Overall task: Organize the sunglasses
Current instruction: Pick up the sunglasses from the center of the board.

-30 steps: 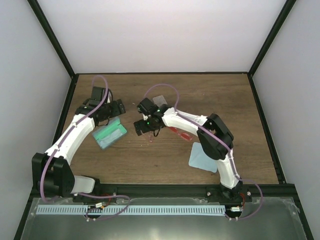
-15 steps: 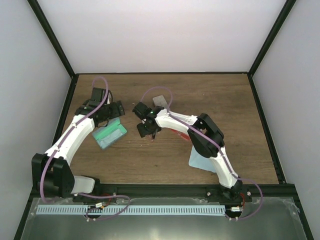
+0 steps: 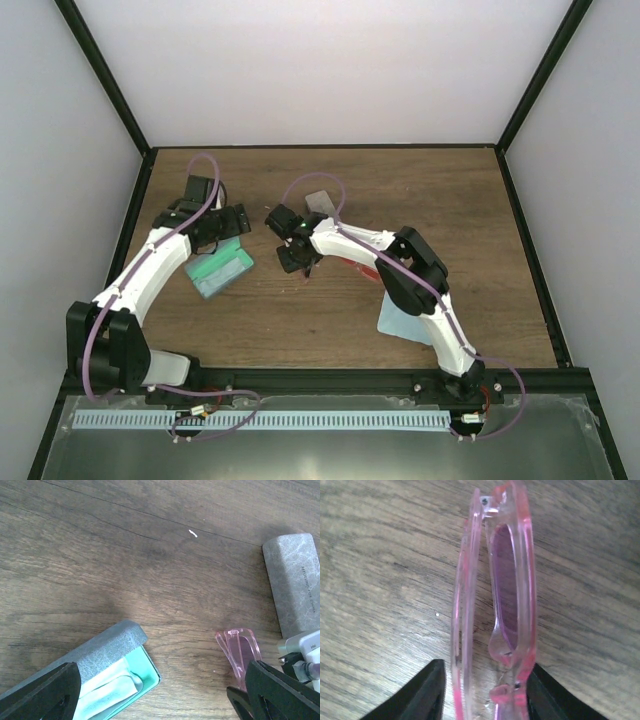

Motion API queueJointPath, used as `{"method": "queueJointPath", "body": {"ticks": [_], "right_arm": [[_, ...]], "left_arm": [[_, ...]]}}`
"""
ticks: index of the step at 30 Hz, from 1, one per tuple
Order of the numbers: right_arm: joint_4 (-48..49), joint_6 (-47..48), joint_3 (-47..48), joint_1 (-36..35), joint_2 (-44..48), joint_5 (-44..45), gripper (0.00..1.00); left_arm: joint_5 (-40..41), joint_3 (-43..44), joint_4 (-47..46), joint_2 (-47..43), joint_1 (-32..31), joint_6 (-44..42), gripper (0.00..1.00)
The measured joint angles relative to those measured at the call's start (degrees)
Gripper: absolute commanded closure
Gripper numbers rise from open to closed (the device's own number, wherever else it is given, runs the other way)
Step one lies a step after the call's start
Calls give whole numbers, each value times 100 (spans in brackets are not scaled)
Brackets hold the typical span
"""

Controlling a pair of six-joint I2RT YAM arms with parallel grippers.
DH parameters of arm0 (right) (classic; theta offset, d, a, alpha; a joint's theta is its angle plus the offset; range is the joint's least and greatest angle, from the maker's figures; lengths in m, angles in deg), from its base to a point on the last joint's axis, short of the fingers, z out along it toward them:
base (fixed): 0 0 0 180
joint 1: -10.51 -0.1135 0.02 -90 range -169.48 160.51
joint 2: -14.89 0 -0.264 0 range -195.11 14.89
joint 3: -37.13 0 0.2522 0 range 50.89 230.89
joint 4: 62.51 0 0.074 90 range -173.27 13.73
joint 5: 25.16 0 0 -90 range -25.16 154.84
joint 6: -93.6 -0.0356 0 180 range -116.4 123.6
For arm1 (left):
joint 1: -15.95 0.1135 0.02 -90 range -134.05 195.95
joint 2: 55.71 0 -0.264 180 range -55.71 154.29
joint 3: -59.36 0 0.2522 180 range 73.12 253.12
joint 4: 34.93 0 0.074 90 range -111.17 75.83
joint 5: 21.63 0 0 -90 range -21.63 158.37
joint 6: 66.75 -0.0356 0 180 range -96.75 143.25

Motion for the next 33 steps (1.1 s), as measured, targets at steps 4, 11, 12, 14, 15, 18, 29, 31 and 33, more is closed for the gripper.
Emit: {"method": "queueJointPath", "body": {"ticks": [4, 11, 12, 14, 15, 18, 29, 31, 33], "right_arm": [[44, 20, -48, 0, 92, -22, 48], [271, 44, -492, 197, 879, -212, 41], [326, 52, -603, 267, 1038, -262, 41], [444, 61, -876, 494, 1449, -391, 41], [498, 63, -966, 601, 1593, -435, 41], [713, 103, -1233, 949, 2013, -654, 41], [966, 382, -1637, 1316, 2166, -1447, 53], [960, 457, -1648, 1338, 2164, -1517, 53], [953, 516, -1648, 1342, 2149, -1521, 52]], "left_arm": [[-57, -15, -7, 0, 0, 28, 8], [-404, -616, -210, -177, -98, 404, 15], [-444, -745, -264, -249, -186, 494, 17], [-560, -1084, -452, -448, -503, 765, 21], [-621, -1259, -588, -542, -699, 942, 21], [-809, -1751, -1119, -671, -1176, 1434, 21], [-382, -1080, -1620, 697, -1884, 2435, 17], [-212, -866, -1613, 699, -1917, 2551, 17], [-31, -817, -1576, 570, -1915, 2643, 17]]}}
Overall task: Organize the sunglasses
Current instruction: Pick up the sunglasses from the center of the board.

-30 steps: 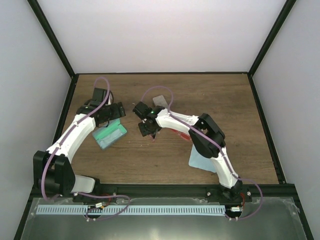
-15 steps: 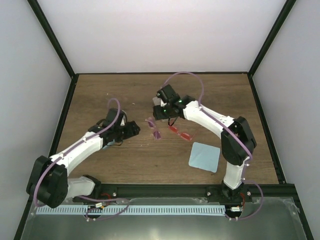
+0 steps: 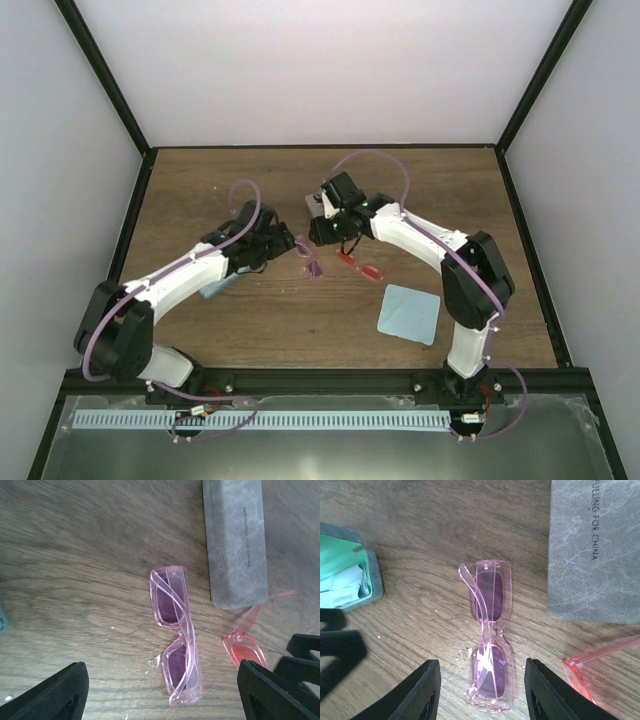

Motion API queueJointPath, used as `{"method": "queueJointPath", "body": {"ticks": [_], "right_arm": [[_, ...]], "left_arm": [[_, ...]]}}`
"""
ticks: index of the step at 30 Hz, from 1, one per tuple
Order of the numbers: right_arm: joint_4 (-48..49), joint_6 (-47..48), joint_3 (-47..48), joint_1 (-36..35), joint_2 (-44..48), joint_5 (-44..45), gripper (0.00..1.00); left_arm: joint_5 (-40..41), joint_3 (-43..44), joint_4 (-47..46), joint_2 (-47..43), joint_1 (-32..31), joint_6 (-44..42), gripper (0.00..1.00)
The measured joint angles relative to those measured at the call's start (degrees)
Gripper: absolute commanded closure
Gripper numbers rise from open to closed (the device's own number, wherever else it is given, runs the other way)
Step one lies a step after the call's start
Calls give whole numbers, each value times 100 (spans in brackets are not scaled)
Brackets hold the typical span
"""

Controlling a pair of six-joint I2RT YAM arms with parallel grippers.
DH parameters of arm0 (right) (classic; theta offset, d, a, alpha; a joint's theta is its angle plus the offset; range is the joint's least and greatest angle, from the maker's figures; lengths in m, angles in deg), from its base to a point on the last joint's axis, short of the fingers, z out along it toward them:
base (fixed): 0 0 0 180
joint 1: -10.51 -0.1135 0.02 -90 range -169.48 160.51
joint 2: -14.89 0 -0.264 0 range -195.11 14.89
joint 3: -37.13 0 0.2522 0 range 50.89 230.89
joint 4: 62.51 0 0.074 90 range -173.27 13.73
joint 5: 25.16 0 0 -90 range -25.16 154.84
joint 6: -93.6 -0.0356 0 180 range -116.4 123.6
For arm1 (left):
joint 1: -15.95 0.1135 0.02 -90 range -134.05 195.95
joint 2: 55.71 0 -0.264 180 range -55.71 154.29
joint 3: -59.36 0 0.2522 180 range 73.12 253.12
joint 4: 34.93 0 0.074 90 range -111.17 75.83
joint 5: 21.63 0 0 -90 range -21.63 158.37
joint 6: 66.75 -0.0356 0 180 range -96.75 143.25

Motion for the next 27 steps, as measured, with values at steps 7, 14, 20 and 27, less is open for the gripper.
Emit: {"method": "queueJointPath", "body": {"ticks": [7, 14, 20, 27], "right_arm": [[-13, 146, 0, -107, -341, 122, 50], [-101, 258, 70, -334, -859, 267, 53], [-131, 337, 74, -461, -1113, 396, 56], [-275, 361, 457, -610, -1342, 675, 59]], "left_arm": [[562, 46, 509, -876, 61, 72, 15], [717, 39, 1104, -1377, 857, -96, 14], [691, -341, 1545, -1958, 1690, -391, 13], [564, -577, 1794, -2103, 2118, -664, 13]]}}
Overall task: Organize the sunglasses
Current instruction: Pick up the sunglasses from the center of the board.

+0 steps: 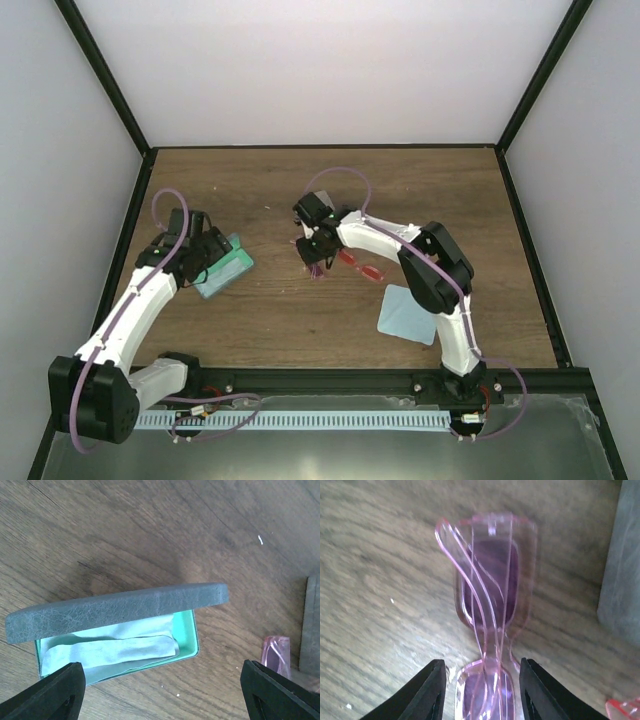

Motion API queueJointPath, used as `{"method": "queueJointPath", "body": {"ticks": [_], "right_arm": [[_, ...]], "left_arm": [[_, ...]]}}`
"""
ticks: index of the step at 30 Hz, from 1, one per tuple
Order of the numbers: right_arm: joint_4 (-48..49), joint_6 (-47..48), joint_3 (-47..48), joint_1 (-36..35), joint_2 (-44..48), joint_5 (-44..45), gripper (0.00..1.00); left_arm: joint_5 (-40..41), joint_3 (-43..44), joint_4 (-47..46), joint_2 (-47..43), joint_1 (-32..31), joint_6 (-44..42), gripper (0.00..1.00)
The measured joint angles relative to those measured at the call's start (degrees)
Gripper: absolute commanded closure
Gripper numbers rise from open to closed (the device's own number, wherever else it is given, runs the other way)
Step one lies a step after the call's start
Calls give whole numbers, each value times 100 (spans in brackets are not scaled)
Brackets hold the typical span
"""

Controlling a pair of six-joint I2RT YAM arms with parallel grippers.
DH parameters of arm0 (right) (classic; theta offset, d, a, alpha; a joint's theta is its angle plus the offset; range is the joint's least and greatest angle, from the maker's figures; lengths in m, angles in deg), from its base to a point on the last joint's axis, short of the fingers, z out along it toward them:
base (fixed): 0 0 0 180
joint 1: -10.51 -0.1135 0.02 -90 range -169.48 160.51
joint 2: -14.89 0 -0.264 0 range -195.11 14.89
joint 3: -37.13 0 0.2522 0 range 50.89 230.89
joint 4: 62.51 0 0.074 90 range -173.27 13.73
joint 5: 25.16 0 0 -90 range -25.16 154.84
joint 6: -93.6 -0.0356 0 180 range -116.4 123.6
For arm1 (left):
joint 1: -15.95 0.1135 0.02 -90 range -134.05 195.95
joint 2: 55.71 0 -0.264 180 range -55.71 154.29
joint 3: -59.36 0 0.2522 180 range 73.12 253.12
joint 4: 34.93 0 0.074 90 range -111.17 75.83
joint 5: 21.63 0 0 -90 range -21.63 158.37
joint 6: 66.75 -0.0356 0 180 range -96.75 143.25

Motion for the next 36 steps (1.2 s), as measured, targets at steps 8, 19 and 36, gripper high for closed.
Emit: {"method": "queueJointPath", "body": {"ticks": [8, 19, 36], "right_arm": [[-149, 0, 879, -37, -581, 400, 65], [-372, -92, 1084, -37, -778, 669, 81], [-516, -199, 857, -111, -310, 581, 85]], "left_arm": [[-26, -221, 15, -103, 26, -157, 13], [-13, -232, 61, -175, 81, -361, 13], [15, -647, 149, -656, 837, -544, 14]]}}
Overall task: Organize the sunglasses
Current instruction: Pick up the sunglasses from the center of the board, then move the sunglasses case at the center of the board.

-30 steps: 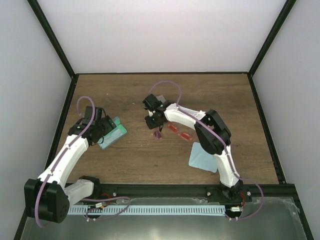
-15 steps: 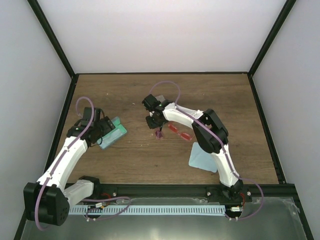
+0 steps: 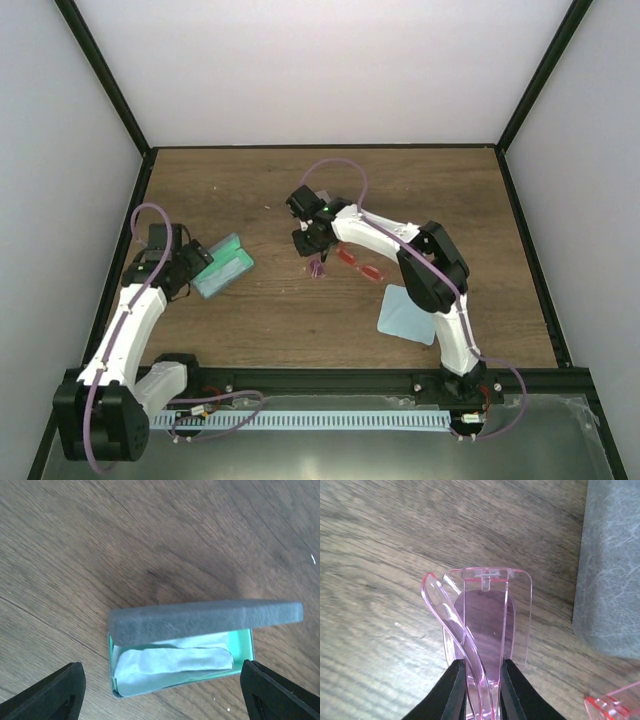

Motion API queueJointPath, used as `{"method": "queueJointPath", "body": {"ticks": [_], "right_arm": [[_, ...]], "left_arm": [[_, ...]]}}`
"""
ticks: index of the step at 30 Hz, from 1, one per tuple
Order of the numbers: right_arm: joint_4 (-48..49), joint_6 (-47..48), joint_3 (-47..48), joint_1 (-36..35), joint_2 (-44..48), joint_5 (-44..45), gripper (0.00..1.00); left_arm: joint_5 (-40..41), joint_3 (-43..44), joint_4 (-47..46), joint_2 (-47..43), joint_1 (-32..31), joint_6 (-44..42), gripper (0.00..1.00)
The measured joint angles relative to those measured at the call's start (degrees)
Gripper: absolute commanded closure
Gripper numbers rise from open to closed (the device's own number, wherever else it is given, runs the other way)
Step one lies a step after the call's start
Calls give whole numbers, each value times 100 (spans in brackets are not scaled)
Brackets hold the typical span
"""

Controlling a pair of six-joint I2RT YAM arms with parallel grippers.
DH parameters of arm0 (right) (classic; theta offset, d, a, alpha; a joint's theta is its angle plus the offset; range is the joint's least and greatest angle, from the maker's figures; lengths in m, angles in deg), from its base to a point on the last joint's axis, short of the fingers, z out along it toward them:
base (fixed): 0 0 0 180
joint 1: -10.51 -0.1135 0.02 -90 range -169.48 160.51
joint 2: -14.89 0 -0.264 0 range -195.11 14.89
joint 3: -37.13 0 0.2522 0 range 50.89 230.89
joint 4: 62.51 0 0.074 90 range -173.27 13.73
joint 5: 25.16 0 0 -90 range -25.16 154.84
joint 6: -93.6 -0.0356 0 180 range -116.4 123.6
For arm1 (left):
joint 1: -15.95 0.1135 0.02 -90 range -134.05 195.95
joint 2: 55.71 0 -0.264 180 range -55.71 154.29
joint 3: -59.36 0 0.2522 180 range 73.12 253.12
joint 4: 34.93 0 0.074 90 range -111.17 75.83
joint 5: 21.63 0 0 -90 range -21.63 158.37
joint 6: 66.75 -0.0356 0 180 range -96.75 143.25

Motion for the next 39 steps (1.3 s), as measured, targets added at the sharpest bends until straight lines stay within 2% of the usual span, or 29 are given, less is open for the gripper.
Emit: {"method": "queueJointPath", "body": {"ticks": [11, 18, 25, 29, 39], "right_arm": [[2, -61, -192, -17, 407, -179, 85], [7, -61, -328, -22, 466, -190, 86], [4, -61, -354, -22, 501, -184, 86], [7, -61, -354, -22, 503, -184, 87], [4, -61, -352, -22, 503, -181, 86]], "left_arm": [[-175, 564, -323, 767, 1102, -417, 19], [-918, 868, -678, 2103, 1858, -599, 22], [-1683, 868, -894, 2876, 1886, -758, 24], [-2000, 866, -911, 3095, 1801, -927, 21], [-2415, 444, -979, 2977, 1628, -1176, 19]]}}
